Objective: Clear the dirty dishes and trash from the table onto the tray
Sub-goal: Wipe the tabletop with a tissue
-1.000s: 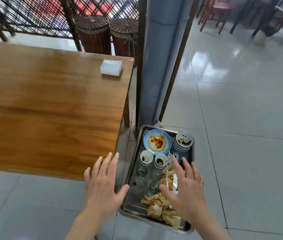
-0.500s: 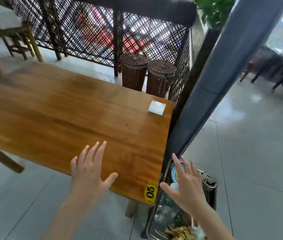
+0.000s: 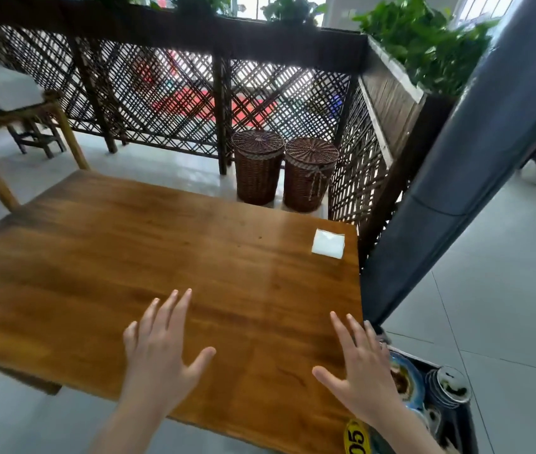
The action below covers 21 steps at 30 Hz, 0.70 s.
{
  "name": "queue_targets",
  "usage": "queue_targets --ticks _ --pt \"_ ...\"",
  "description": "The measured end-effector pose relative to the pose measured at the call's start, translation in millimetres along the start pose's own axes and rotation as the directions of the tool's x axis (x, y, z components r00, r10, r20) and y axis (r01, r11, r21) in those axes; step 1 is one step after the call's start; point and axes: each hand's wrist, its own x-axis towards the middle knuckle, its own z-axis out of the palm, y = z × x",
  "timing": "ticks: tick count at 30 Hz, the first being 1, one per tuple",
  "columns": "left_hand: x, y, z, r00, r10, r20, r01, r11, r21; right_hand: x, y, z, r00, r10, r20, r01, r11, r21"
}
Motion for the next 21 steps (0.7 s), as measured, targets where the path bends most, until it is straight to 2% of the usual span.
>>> queue_targets --ticks 6,11,21 --pt "56 -1 22 0.997 0.042 0.072 -0.045 0.999 0.030 61 -17 14 0.999 0.019 0.037 -0.019 1.000 0.003" --pt "125 15 46 0.985 0.125 0.115 -0.134 0.988 0.074 124 -27 19 0.999 0.038 0.023 -0.038 0.999 0.022" --pt "245 83 149 0.896 0.409 0.176 -0.410 0.911 -0.030 227 3 48 0.962 0.263 -0.065 -0.259 0.964 0.063"
